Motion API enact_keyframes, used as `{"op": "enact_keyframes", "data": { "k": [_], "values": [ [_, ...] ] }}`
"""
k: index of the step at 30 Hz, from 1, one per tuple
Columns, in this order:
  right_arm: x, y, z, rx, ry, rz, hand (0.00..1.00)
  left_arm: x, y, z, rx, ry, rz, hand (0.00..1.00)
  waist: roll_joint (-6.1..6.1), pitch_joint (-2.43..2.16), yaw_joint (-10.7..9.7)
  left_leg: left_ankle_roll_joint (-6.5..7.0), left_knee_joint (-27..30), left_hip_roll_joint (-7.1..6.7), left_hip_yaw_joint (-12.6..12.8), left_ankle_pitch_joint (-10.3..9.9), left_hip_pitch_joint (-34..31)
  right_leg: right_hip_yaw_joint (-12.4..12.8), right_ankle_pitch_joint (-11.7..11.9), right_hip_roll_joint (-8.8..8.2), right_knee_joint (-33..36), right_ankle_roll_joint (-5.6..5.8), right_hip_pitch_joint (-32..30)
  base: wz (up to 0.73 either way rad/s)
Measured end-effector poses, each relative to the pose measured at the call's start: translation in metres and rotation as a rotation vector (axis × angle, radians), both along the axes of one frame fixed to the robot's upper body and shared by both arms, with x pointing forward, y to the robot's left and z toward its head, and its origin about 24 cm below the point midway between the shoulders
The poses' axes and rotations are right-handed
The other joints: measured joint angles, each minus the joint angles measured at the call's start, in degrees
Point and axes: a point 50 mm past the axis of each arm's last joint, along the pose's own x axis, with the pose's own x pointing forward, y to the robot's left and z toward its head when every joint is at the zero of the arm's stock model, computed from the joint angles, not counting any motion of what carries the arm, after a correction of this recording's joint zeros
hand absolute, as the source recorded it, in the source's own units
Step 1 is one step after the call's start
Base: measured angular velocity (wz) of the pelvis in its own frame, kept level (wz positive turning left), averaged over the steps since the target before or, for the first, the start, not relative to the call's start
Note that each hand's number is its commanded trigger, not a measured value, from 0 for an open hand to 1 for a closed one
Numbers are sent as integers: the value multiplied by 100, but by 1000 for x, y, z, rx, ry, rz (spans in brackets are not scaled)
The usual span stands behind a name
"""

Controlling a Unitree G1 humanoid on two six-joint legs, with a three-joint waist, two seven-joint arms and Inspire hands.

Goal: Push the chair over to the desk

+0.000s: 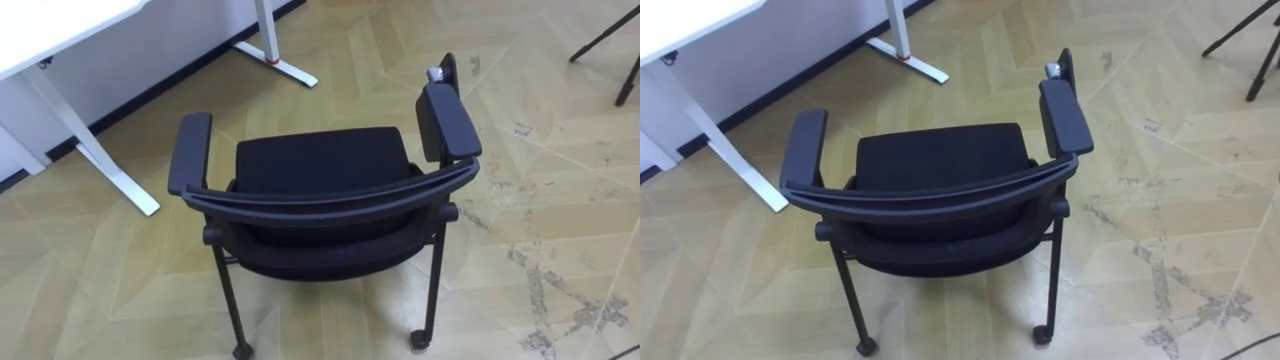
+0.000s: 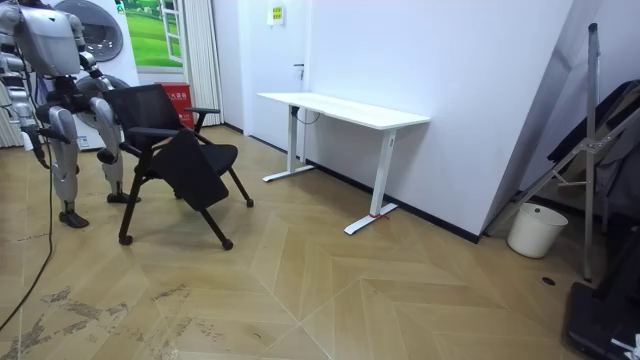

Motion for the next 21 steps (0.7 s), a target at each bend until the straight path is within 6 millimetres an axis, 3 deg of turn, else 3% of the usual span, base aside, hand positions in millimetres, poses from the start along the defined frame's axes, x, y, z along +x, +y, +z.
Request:
{"op": "enact_keyframes", "data": {
  "k": [6, 11, 14, 21],
  "values": [
    [-2, -2, 0, -20, 13, -18, 0, -7, 4, 0, 32, 19, 28, 0, -12, -15, -7, 3, 5, -3, 1, -2, 15, 22, -7, 1, -14, 9, 20, 0],
    [-7, -9, 2, -34, 17, -76, 0, -5, 19, 4, 179, 39, -24, 0, 33, -30, -16, 2, 11, -6, -2, -2, 43, 8, -7, -1, -19, 9, 69, 1],
    [-9, -11, 2, -39, 27, -72, 0, 0, 30, 8, 288, 50, -88, 0, 89, -9, 0, 4, 39, -6, -6, -4, 47, -1, -7, 3, -13, 9, 91, 5],
    [-13, -25, 6, -63, 15, -114, 0, 36, 82, 42, 604, -58, -131, 0, 257, -22, 48, 44, 88, -31, -17, -29, 21, 138, -16, -3, -9, 20, 80, 0]
  ]
}}
